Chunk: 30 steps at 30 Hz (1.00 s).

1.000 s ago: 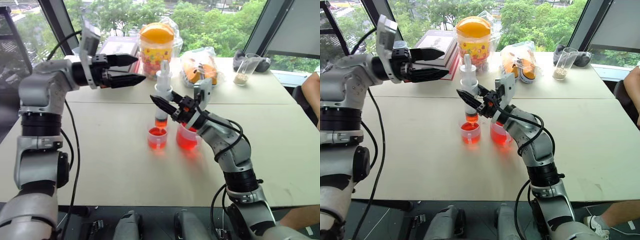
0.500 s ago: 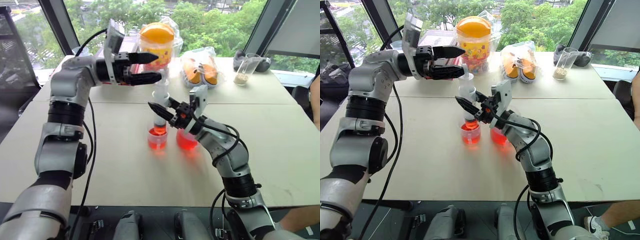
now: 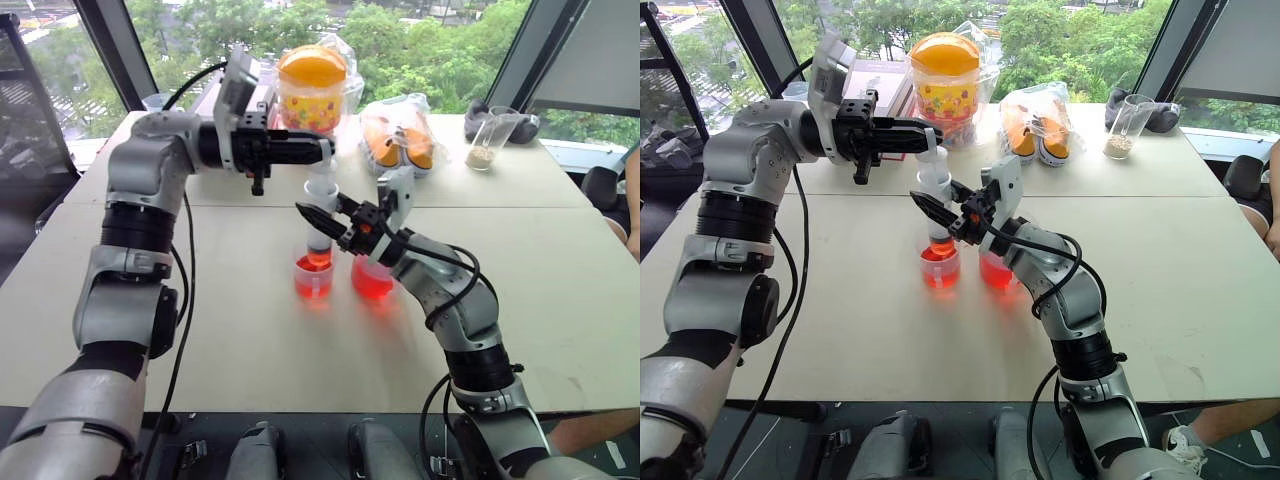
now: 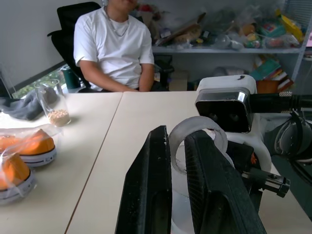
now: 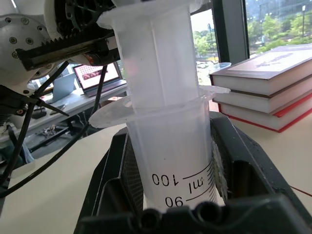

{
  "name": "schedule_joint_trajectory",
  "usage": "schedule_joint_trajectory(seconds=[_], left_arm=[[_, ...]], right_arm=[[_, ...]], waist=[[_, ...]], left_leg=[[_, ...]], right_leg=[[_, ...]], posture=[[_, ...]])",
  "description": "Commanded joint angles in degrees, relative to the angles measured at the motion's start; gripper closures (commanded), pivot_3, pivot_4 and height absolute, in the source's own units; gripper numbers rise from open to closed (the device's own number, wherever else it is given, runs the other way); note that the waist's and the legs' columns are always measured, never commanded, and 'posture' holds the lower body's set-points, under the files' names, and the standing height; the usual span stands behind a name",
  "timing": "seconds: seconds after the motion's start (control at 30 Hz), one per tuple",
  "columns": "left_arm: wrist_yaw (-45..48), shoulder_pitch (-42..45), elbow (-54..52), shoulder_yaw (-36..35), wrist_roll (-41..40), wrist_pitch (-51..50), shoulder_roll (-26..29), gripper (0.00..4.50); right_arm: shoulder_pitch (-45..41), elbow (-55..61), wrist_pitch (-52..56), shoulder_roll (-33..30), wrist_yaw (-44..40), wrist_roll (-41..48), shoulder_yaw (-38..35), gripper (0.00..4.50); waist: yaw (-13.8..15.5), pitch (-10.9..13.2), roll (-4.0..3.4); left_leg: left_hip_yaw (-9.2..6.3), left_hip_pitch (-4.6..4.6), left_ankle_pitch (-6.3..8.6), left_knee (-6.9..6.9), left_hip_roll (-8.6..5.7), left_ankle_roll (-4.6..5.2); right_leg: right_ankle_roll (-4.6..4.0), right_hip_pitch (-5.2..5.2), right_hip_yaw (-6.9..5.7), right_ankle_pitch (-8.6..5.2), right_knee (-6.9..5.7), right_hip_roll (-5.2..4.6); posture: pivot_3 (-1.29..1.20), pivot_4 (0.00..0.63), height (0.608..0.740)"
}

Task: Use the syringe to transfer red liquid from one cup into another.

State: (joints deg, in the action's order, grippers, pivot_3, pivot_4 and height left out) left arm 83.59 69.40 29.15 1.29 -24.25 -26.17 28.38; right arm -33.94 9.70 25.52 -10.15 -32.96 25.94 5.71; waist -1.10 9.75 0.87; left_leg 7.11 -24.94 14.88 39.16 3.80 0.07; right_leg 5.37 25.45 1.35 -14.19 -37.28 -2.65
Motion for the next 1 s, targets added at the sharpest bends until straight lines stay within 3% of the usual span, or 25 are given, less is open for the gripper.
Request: schedule_joint_trajectory(seconds=[0.03,0.73,0.87,1.0], left_arm=[[3.4,-3.0,-3.7,3.9,0.9,-0.8,0.1,4.04],[2.6,-5.6,-3.7,4.9,3.4,1.4,1.3,4.04],[2.3,-1.8,-1.1,1.8,1.7,-0.7,2.6,2.75],[1.9,0.2,0.8,-1.6,-0.3,-3.6,4.5,0.65]], right_arm=[[-5.9,4.7,-0.7,0.8,1.8,3.0,-4.2,3.03],[-9.8,5.0,2.0,-3.0,2.2,6.8,-7.0,3.03],[-6.6,4.1,1.2,-2.5,1.2,5.7,-5.0,3.03],[-4.7,4.1,1.2,-2.0,0.8,5.2,-4.2,3.03]], waist=[[0.0,0.0,0.00],[0.1,0.0,0.00],[0.1,0.0,0.00],[0.0,0.0,0.00]], left_leg=[[0.00,0.00,0.00,0.00,0.00,0.00],[0.01,0.00,0.00,0.00,0.00,0.00],[0.02,0.00,0.00,0.00,-0.01,0.00],[0.00,0.00,0.00,-0.01,0.00,0.00]], right_leg=[[0.00,0.00,0.00,0.00,0.00,-0.01],[0.00,0.00,0.00,0.00,0.01,0.00],[0.00,0.00,0.00,0.00,0.01,-0.01],[0.00,0.01,0.00,0.00,0.02,0.00]], posture=[[0.00,0.150,0.740],[0.00,0.150,0.740],[0.00,0.150,0.740],[0.00,0.150,0.740]])
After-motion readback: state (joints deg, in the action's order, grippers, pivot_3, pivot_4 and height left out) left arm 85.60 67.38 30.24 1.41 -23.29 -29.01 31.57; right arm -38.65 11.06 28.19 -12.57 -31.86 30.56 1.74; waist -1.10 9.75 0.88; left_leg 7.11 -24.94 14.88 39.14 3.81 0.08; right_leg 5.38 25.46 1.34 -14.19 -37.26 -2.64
